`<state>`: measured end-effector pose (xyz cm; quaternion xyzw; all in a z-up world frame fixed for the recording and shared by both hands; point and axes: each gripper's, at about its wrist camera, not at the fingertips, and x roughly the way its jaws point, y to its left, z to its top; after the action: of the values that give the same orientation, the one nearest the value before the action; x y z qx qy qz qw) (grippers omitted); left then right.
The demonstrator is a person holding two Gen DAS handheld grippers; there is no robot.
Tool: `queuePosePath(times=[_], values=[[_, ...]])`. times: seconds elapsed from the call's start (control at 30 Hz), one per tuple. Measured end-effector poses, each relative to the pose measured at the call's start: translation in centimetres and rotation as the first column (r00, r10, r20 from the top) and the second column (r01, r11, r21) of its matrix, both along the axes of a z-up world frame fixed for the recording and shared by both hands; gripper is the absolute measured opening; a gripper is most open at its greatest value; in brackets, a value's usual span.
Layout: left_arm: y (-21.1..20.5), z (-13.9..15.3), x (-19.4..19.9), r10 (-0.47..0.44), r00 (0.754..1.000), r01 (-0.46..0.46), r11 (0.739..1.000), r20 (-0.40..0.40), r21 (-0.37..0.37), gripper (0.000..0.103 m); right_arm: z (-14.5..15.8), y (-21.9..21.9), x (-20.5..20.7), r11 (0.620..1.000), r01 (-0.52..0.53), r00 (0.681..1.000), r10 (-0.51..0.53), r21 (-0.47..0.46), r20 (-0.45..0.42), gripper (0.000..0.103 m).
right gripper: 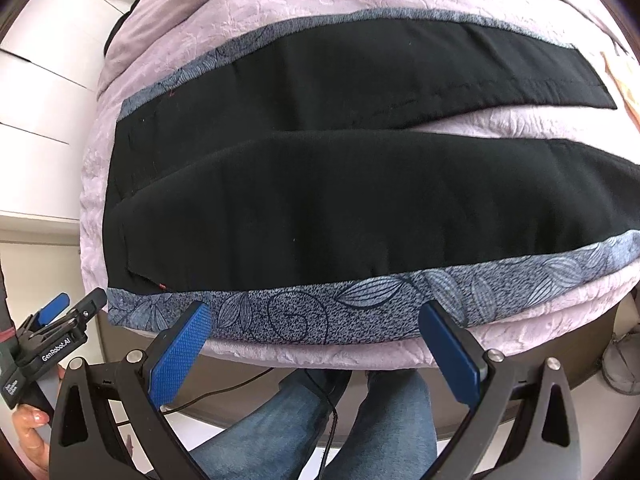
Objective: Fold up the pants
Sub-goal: 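Move both grippers toward the patterned hem edge of the black trousers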
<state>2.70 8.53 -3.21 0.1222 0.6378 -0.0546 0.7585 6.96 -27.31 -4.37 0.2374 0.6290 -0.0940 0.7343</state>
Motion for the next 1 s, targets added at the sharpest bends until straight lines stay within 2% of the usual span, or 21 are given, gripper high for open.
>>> queuePosePath(times=[0.3,0.67,0.9,1.0], values=[[-0.2,-0.4,-0.1,-0.010,1.000,0.010,1.000,-0.010,0.002,0.103,-0.8,0.5,-0.4,0.999,-0.001,1.000,0.002,0.048,-0.003,0.103],[-0.5,-1.0,-0.2,-0.013,1.000,0.013,1.000,-0.017,-0.002,0.103,-1.5,0.5,-0.5,0.999,0.005,1.000,-0.005,0.047,-0.005,0.103],[-0.6,-2.3,-0.3,0.004,1.000,-0.006,0.999,-0.026,-0.051,0.103,-2.9,0.4,-0.6,0.995,0.014,1.000,-0.014,0.098,0.002,0.103],[-0.6,-2.8,-0.4,0.014,1.000,-0.016,0.995,-0.027,-0.094,0.103,-3.6,0.5,-0.6,0.990,0.022,1.000,-0.024,0.137,0.010,0.103]])
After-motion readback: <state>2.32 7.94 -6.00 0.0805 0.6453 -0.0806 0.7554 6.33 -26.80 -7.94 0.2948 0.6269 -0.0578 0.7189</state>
